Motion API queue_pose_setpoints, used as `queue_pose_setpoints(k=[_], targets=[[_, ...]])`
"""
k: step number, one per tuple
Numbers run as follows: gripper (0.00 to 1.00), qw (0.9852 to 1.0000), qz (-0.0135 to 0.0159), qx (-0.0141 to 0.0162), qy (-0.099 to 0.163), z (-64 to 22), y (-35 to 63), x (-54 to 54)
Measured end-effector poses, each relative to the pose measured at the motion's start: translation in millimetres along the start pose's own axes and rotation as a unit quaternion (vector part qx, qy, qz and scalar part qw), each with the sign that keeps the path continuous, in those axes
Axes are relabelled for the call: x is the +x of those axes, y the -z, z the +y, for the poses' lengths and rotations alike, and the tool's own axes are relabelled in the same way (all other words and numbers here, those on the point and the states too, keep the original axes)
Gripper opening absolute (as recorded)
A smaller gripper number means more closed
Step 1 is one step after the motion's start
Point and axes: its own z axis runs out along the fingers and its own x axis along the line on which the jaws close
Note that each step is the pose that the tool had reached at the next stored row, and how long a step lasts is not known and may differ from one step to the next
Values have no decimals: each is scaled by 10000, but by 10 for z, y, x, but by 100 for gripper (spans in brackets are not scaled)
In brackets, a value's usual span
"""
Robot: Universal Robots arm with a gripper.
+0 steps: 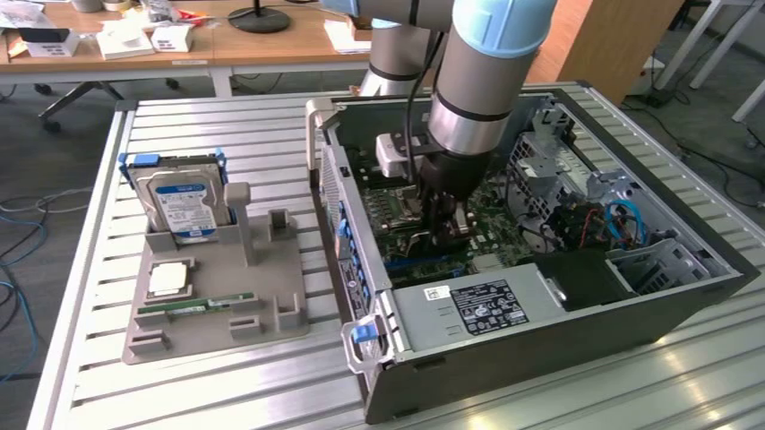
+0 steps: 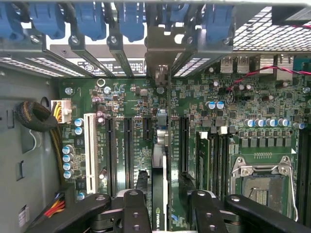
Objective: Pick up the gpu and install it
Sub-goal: 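Insert the gpu into the slot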
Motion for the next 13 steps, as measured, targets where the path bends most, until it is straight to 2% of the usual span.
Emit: queue_pose_setpoints(k=[13], targets=[[39, 10000, 0, 0, 0, -3, 327, -15]])
